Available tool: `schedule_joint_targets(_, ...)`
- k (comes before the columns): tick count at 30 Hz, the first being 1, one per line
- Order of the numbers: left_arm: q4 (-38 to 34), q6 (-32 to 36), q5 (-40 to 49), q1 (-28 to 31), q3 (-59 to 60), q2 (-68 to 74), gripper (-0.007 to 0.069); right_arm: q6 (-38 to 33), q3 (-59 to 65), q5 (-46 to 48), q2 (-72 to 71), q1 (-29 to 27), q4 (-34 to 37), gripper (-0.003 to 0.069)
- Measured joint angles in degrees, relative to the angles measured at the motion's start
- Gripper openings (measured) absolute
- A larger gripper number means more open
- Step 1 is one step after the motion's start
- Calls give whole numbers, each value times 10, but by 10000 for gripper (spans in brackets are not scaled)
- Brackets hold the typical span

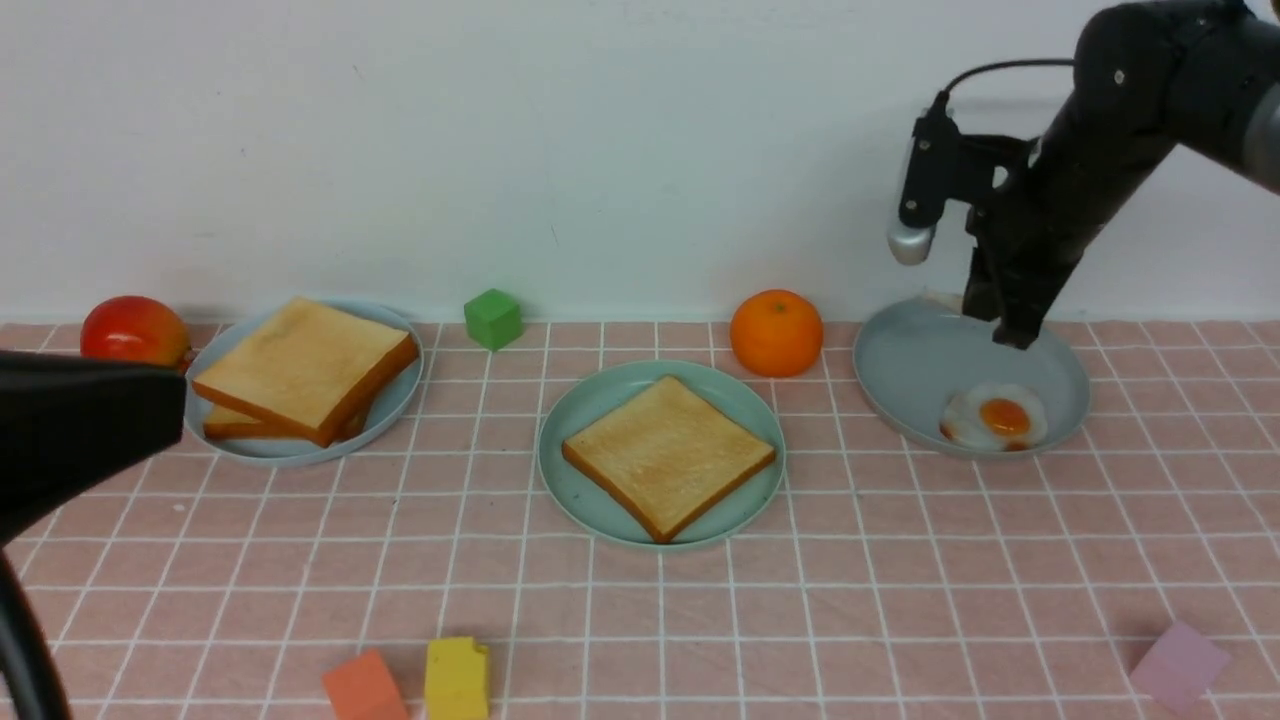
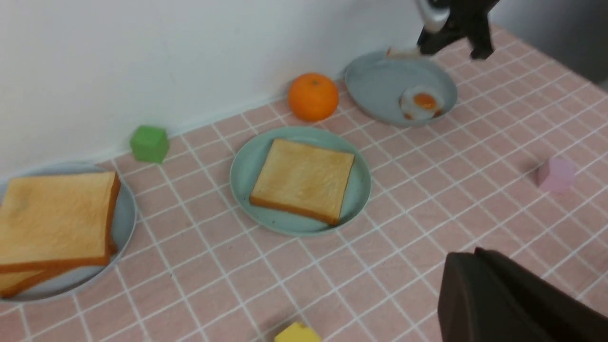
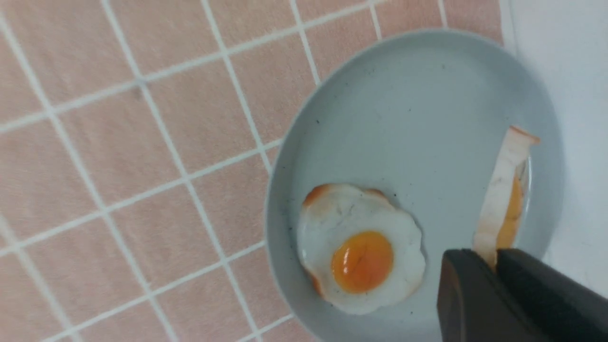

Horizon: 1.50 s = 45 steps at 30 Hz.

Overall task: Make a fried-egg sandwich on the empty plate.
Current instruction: Use the right arm to place the fried egg on the slice of bread in the middle

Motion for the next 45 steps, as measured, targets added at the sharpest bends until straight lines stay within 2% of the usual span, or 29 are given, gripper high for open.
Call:
schedule_joint_targets(5,6,0,17,0,0,0,-3,30,32,0,-48,57,-3,81)
schedule_joint_targets(8,14,-1,27,0,0,0,-3,69,79,-25,-74,119,-19,81)
schedule_joint_targets(11,16,-2,32,0,0,0,-3,100,101,-57,-76,159,-42,81)
schedule_joint_targets(13,18,-3,34,0,0,0,-3,132,113,-97,-65,208,-68,81)
schedule_joint_targets(19,18,-3,39,0,0,0,1,186,114,-164,-24,278,-144,81)
schedule_joint_targets(28,18,-3,49,0,0,0,4,263,114,-186,35,287,-234,80)
schedule_joint_targets(45,18,-3,49,0,0,0,4,277,114,-197,52,287,-244,77)
